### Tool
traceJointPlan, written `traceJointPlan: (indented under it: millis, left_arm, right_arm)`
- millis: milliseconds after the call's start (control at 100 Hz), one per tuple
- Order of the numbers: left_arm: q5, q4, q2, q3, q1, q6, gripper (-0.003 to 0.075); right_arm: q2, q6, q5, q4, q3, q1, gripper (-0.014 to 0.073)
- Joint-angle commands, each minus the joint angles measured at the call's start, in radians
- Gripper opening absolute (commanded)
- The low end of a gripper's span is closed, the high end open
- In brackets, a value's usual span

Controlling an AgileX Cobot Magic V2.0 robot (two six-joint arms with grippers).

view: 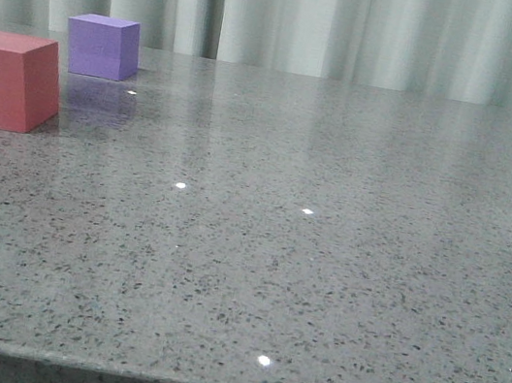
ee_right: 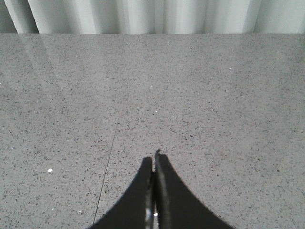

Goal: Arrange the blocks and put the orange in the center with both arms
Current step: 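Close the left gripper and lift the orange cube, then lower the orange cube between the pink-red and purple cubes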

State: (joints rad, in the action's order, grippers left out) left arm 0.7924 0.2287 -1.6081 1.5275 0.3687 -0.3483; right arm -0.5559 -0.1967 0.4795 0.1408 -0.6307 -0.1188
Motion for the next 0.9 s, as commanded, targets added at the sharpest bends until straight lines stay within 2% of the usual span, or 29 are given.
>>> traceJointPlan:
  millis: [0, 260, 890]
  left_arm:
    - [-0.138, -0.068, 0.049, -0.023, -0.032, 0.056, 0.0300]
    - [-0.185, -0.081, 0.035, -0.084, -0.074, 0.081, 0.0300]
    - [-0.253, -0.081, -0.114, -0.088, -0.075, 0.087, 0.0300]
  right_arm:
    - [-0.001, 0.002, -0.079, 0.009, -0.026, 0.008, -0.0069]
    - [-0.001, 0.002, -0.079, 0.009, -0.026, 0.008, -0.0069]
    - [-0.001, 0.002, -0.079, 0.009, -0.026, 0.008, -0.0069]
